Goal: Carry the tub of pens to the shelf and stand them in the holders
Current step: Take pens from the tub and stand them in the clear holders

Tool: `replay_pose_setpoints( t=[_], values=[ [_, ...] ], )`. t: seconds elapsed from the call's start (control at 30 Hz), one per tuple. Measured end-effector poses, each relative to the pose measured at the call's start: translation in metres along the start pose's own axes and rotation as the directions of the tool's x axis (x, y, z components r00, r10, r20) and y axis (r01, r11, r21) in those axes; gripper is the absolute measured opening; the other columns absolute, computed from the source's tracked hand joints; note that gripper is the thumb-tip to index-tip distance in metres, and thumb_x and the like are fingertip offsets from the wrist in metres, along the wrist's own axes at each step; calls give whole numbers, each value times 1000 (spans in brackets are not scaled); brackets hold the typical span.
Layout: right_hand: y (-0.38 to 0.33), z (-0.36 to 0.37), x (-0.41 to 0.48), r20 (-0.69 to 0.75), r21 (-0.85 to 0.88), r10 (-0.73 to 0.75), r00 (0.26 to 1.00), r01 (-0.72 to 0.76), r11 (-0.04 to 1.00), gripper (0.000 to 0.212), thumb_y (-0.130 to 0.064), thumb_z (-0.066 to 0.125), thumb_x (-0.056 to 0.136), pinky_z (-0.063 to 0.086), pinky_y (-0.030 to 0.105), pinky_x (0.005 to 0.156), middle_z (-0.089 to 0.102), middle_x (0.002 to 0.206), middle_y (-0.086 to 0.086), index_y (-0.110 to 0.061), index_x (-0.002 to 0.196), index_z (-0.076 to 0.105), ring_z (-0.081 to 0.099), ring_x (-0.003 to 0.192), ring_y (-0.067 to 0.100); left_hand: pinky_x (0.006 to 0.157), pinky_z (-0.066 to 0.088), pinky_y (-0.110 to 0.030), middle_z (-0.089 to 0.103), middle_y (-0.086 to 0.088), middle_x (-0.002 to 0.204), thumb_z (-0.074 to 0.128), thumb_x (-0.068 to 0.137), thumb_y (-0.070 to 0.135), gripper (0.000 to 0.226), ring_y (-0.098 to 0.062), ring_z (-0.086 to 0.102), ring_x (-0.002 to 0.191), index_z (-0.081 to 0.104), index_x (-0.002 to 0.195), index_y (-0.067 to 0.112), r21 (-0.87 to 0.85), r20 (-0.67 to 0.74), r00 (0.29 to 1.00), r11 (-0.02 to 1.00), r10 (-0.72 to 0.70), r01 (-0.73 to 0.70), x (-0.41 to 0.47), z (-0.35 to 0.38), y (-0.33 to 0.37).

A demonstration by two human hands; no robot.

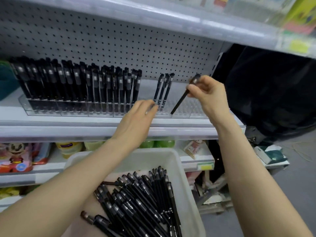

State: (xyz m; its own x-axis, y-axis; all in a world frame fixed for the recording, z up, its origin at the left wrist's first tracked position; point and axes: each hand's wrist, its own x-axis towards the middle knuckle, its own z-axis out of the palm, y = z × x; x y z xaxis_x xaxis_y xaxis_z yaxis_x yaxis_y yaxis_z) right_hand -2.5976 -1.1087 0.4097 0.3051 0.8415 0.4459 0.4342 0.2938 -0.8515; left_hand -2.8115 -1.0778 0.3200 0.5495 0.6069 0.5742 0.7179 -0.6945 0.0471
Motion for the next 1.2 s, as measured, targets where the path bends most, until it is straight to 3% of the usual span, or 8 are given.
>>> replay_pose_setpoints(
  t=[0.2, 0.53, 0.73, 0.87, 1.0, 1.2],
  values=[
    [4, 16, 39, -183, -62, -57, 981, 46, 997, 19, -12, 63, 93, 59, 25, 73, 72, 95, 9, -6, 111, 65, 72, 82, 21, 96, 49, -38, 59, -17, 122, 78, 60, -10, 68, -32, 51, 111, 58, 125, -3, 102, 14, 1000, 995, 0, -2, 22, 14, -5],
    [35, 46, 45, 35, -328, -23, 999, 33, 944, 15, -17, 63, 95, 58, 33, 82, 72, 91, 6, -9, 107, 67, 71, 78, 19, 84, 54, -39, 64, -18, 110, 73, 53, -18, 63, -36, 59, 100, 65, 114, -5, 70, 9, 1000, 997, -25, 25, 26, 10, -3],
    [36, 49, 38, -1, -333, 27, 1000, -25, 943, 25, -19, 63, 95, 58, 37, 86, 72, 95, 6, -6, 116, 67, 71, 81, 19, 85, 54, -39, 59, -16, 122, 72, 63, -17, 64, -33, 51, 111, 60, 124, -4, 34, 45, 998, 999, -32, 30, 25, 9, -3],
    [33, 44, 24, -56, -391, 36, 998, -55, 919, 26, -21, 61, 94, 55, 39, 86, 71, 93, 0, -13, 117, 67, 69, 85, 21, 77, 57, -42, 55, -13, 128, 72, 69, -15, 60, -29, 44, 117, 58, 126, -1, -56, 19, 999, 998, -39, 40, 12, 4, 0],
    [33, 48, -18, -149, -335, 13, 989, -63, 940, 16, -19, 60, 93, 57, 41, 81, 69, 89, -4, -18, 108, 66, 68, 82, 17, 86, 54, -42, 58, -9, 123, 68, 81, -8, 46, -27, 51, 113, 62, 125, 6, -148, -3, 999, 988, -47, 46, -25, -5, 2],
    [54, 82, -111, -2, -331, 113, 994, -108, 937, 6, -19, 63, 91, 57, 42, 69, 66, 70, -7, -20, 86, 67, 65, 67, 15, 93, 52, -42, 65, -11, 119, 70, 84, 4, 39, -28, 60, 106, 65, 123, 8, -148, 66, 995, 985, -76, 85, -104, 11, -14]
  ],
)
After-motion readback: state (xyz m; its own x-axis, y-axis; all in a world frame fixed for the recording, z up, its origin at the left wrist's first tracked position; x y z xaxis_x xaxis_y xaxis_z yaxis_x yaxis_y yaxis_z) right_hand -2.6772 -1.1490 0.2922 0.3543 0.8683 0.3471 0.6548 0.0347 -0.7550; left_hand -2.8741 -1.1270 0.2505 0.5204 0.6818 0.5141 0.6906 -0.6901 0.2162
